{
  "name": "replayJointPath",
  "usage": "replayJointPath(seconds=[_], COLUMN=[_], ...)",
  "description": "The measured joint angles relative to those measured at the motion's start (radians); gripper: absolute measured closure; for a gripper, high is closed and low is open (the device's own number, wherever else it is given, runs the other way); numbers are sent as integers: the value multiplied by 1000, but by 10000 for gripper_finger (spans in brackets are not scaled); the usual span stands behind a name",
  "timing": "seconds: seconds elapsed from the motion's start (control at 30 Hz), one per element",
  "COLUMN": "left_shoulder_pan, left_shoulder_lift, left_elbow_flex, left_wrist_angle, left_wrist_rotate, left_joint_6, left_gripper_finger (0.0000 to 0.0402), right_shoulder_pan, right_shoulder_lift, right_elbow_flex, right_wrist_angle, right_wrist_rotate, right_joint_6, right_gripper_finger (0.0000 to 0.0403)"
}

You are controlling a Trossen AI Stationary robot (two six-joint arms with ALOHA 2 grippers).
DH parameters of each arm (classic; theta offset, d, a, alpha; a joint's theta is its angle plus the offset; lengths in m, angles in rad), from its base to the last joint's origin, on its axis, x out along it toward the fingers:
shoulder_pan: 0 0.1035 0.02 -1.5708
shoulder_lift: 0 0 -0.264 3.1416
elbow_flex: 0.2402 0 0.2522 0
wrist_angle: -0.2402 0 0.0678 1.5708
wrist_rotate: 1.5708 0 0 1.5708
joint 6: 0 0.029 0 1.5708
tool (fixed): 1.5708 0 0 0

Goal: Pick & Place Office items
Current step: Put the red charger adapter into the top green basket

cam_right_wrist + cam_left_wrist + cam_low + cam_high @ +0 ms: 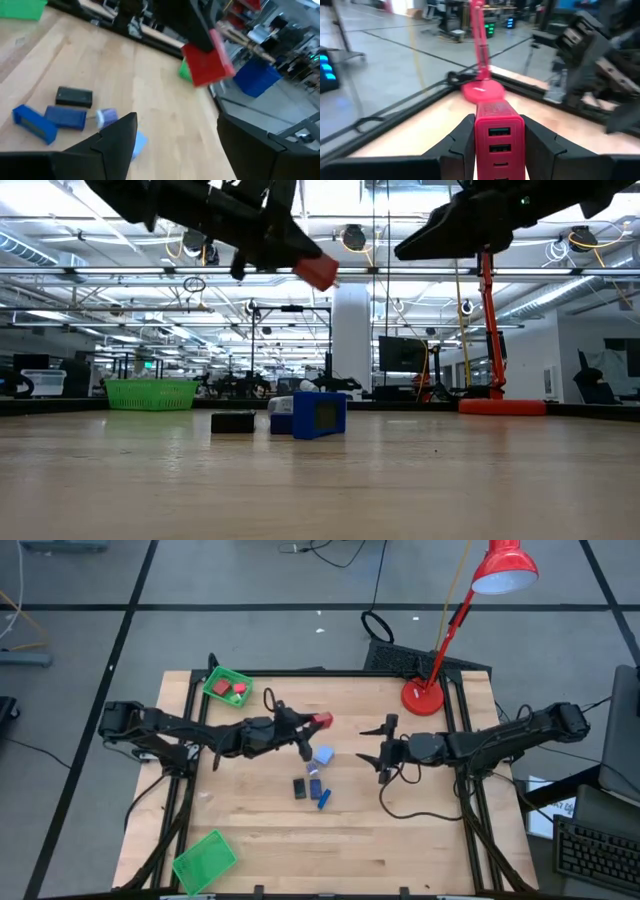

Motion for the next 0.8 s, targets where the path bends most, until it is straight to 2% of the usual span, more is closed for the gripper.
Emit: replayJointPath(seconds=[0.17,0.27,0.5,0.67,0.8], left_shoulder_pan=[-3,10,83,116,132], left_shoulder_lift=[-48,-75,-174,-276,-356], left_elbow_flex=[-21,-71,-249,-375,-465], left_wrist_angle=[-40,-41,5,12,17], left_wrist_rotate=[-60,-112,-145,-245,-329], left_joint_6=[29,30,-80,-146,-178], left_gripper_finger=[280,280,280,280,280], right_shoulder_pan=[-32,-52,-97,-123,-162], right_shoulder_lift=[-15,-15,-15,-15,-14], right_elbow_flex=[0,0,0,-10,-34], right_wrist_angle=[-25,-29,-64,-73,-37], right_wrist_rotate=[-194,-275,-292,-312,-505], right_joint_6=[72,99,119,137,162], right_gripper_finger=[144,145,145,145,145])
